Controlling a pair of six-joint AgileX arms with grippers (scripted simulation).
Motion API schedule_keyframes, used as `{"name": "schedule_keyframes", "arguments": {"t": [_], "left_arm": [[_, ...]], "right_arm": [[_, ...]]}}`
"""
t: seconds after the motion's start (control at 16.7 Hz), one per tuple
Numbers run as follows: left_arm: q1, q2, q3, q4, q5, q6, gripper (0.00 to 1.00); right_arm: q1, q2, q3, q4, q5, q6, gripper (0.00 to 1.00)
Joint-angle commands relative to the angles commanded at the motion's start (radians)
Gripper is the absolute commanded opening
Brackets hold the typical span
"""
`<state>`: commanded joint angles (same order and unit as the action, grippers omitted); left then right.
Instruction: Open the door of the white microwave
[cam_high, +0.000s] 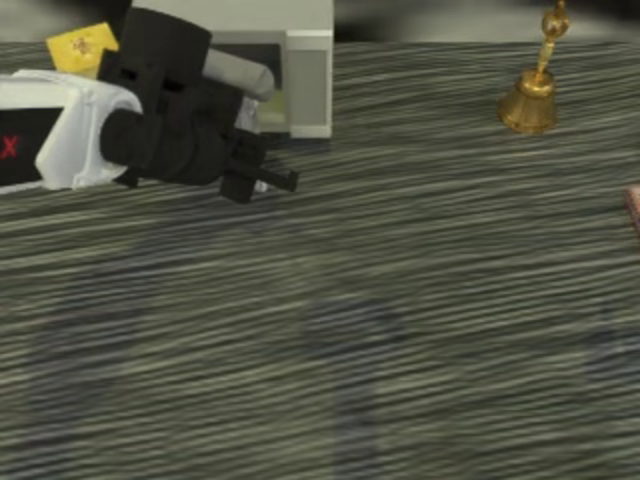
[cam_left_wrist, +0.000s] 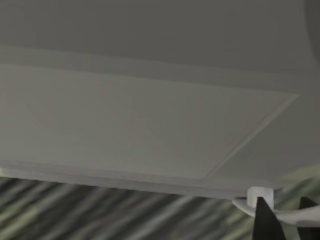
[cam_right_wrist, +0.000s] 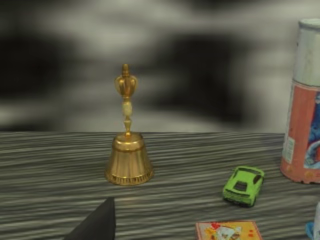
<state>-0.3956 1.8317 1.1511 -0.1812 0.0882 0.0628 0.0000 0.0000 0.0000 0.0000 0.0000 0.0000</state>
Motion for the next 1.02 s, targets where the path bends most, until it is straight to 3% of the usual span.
{"name": "schedule_keyframes", "arguments": {"t": [0.54,1.02], "left_arm": [[0.0,0.0,0.0,0.0,0.0,0.0,0.0],[0.024,-0.022,-0.025,-0.002,0.05,0.058,0.0]], "right_arm": [[0.0,0.0,0.0,0.0,0.0,0.0,1.0],[0.0,0.0,0.0,0.0,0.0,0.0,1.0]]}}
